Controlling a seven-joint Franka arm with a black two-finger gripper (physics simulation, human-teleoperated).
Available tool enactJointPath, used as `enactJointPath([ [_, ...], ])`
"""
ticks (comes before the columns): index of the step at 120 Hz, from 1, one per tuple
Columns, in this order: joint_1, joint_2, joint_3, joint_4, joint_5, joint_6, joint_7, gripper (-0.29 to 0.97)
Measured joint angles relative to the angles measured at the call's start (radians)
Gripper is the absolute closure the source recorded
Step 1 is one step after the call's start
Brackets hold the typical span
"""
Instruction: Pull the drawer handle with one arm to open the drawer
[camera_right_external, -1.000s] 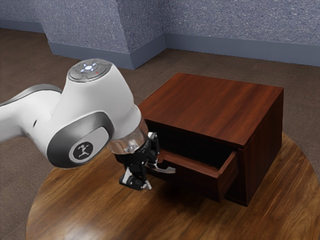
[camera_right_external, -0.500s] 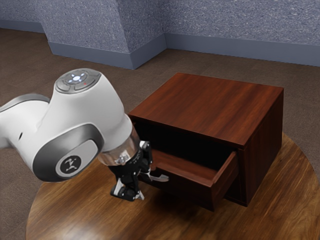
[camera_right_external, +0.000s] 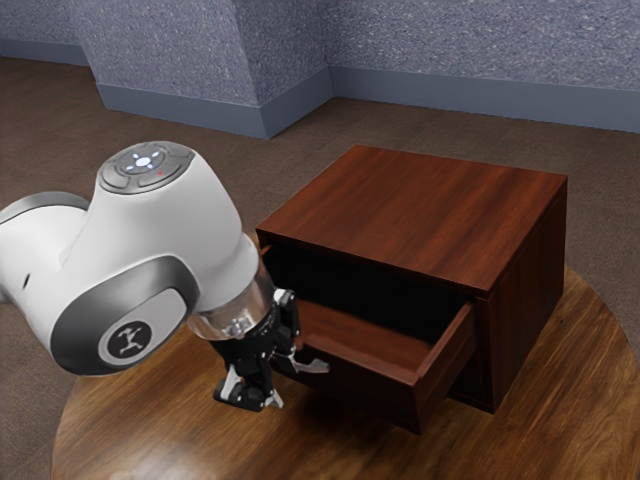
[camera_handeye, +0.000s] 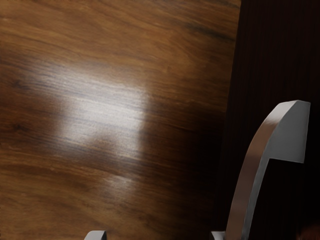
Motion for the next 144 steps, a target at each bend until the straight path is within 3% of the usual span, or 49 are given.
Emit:
enactJointPath([
  [65,0.006,-0.089,-0.005,-0.062,-0.014,-0.021,-0.008,0.46],
  [144,0.007,-0.107,-0.005,-0.067,-0.031,-0.051,-0.009,0.48],
])
